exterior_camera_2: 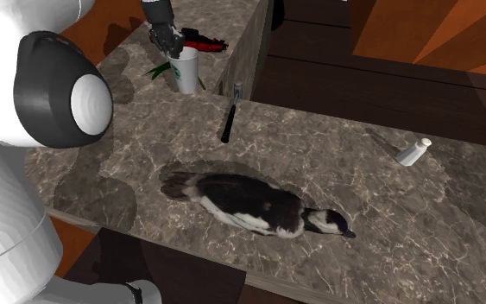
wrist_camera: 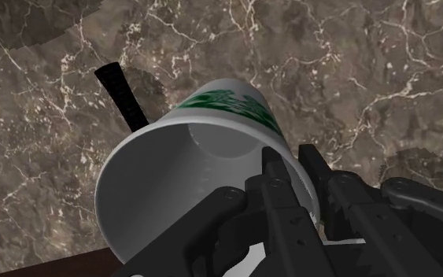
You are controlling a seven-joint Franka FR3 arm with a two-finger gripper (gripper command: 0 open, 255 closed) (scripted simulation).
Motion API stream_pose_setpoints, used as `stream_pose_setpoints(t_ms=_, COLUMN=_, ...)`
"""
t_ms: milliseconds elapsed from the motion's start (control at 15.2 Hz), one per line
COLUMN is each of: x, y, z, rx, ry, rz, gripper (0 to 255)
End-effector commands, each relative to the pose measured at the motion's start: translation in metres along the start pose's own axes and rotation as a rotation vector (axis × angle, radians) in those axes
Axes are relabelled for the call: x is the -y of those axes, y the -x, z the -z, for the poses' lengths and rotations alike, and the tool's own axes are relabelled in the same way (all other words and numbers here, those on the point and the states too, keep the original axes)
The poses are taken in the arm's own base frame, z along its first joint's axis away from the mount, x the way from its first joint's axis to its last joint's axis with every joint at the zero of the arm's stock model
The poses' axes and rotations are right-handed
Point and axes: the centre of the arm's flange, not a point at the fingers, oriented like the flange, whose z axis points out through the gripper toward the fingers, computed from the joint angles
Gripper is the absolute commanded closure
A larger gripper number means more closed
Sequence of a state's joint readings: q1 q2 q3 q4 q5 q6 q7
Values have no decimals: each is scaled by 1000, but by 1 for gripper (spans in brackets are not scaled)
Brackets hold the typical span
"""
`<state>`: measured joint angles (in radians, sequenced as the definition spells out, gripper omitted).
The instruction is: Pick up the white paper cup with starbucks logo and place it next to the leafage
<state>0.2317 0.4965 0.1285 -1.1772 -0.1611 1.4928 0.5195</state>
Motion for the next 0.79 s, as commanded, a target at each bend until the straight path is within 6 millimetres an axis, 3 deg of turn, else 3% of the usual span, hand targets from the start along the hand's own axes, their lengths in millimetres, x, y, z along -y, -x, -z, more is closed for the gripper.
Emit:
stream_pose_setpoints(t_ms=0, x=2, y=0, z=-11, rx=-1, ry=0, rz=0, gripper=255)
stream_pose_setpoints(t_ms=726, x=12, y=-6, z=-68, rx=-1, ry=0, rz=0, gripper=255)
